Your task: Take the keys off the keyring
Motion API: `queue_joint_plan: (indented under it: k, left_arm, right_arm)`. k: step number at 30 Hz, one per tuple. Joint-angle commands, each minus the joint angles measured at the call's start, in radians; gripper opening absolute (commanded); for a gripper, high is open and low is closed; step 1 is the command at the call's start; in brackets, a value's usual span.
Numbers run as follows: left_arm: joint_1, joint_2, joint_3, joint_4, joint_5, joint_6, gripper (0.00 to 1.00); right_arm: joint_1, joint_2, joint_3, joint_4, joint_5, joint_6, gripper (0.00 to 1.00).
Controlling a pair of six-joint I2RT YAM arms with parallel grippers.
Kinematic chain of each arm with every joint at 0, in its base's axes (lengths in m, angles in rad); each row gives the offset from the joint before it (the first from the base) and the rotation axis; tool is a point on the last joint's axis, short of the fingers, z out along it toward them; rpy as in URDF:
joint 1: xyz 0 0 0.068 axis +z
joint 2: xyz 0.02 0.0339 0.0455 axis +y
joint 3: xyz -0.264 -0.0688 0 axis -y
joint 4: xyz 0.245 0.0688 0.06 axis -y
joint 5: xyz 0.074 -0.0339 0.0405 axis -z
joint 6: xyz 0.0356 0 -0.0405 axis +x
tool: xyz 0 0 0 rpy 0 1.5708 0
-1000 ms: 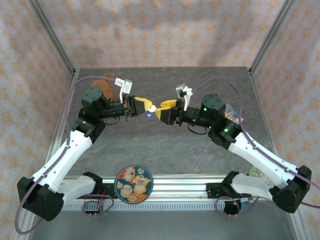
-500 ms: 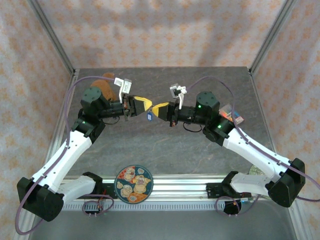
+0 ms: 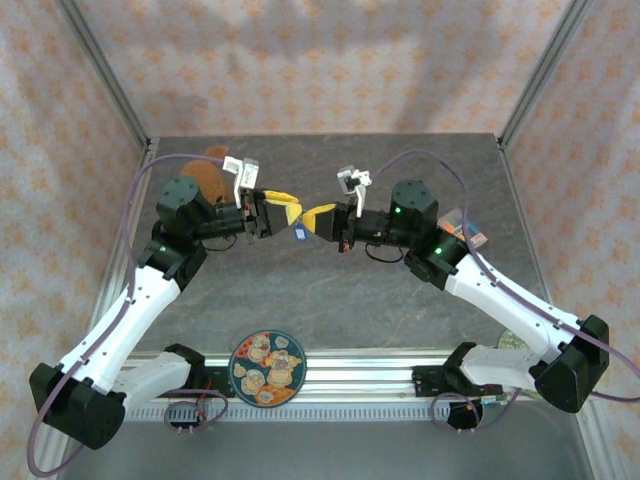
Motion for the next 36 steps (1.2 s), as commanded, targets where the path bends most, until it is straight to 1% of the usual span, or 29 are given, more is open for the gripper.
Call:
queue_joint_plan:
  k: [1,3,4,5,6,7,9,12,16,22,26,29,33,36]
  left_arm:
    - [0.02,-0.095,-0.056,0.021,-0.107,0.051,0.55]
    - [0.019,-0.156,-0.142,0.127,-0.161,0.056,0.63]
    - [0.018,-0.194,-0.2,0.201,-0.201,0.051,0.7]
    - [0.017,-0.226,-0.25,0.264,-0.236,0.047,0.75]
    - [0.014,-0.256,-0.302,0.336,-0.265,0.047,0.78]
    - [0.009,-0.276,-0.338,0.376,-0.29,0.058,0.79]
    - [-0.011,-0.298,-0.367,0.371,-0.33,0.112,0.79]
    - [-0.077,-0.312,-0.389,0.345,-0.407,0.226,0.8]
    - [-0.177,-0.285,-0.359,0.283,-0.495,0.372,0.83]
    - [-0.236,-0.235,-0.336,0.308,-0.585,0.471,0.86]
    - [-0.286,-0.212,-0.312,0.301,-0.674,0.573,0.84]
    - [-0.343,-0.19,-0.298,0.305,-0.774,0.67,0.82]
    - [-0.377,-0.147,-0.285,0.355,-0.812,0.727,0.81]
    - [-0.393,-0.12,-0.271,0.381,-0.842,0.764,0.79]
  right_arm:
    - [-0.002,-0.02,0.044,-0.018,0.022,-0.021,0.0]
    - [-0.003,-0.023,0.051,-0.017,0.017,-0.006,0.0]
    - [-0.002,-0.021,0.058,-0.021,0.018,0.004,0.0]
    - [-0.003,-0.02,0.065,-0.026,0.017,0.011,0.0]
    - [-0.004,-0.019,0.073,-0.031,0.017,0.02,0.0]
    - [-0.002,-0.017,0.08,-0.032,0.015,0.032,0.0]
    - [-0.003,-0.014,0.087,-0.028,0.009,0.053,0.0]
    - [-0.002,-0.006,0.097,-0.024,-0.008,0.077,0.0]
    - [-0.002,-0.003,0.101,-0.031,-0.01,0.089,0.0]
    - [-0.003,0.004,0.102,-0.008,-0.029,0.118,0.0]
    - [-0.002,0.004,0.098,0.006,-0.037,0.134,0.0]
    - [-0.002,0.005,0.088,0.029,-0.04,0.151,0.0]
    - [-0.001,0.008,0.087,0.043,-0.044,0.164,0.0]
    - [0.001,0.008,0.088,0.05,-0.05,0.168,0.0]
